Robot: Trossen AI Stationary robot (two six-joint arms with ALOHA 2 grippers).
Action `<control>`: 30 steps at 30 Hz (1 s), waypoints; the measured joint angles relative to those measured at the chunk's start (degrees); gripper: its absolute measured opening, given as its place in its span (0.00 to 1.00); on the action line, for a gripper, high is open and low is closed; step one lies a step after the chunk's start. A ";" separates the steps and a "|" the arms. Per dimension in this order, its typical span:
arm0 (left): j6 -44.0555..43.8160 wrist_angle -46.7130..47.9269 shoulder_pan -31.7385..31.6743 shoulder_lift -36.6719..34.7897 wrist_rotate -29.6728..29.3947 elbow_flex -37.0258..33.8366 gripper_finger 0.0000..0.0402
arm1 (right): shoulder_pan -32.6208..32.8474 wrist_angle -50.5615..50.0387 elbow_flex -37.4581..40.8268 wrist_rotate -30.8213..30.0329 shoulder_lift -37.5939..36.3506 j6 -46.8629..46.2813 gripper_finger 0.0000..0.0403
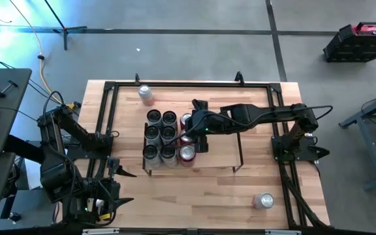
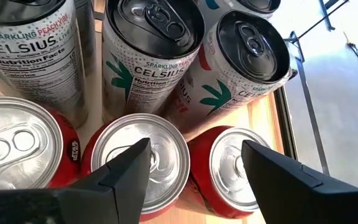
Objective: Place canned beverage on shelf
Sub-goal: Adjust the middle red soda can on the shelf, then put the bottom orange white soda can on the shelf
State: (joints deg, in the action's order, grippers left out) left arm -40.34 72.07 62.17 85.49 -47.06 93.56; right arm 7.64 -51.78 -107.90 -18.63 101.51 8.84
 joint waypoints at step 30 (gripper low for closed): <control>5.35 -10.37 0.09 0.00 3.81 0.02 0.83 | 30.33 -3.14 -0.05 -8.05 -10.78 -28.47 0.59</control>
State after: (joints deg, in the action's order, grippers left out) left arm -34.99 61.71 62.26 85.49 -43.25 93.58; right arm 37.97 -54.93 -107.95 -26.69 90.74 -19.63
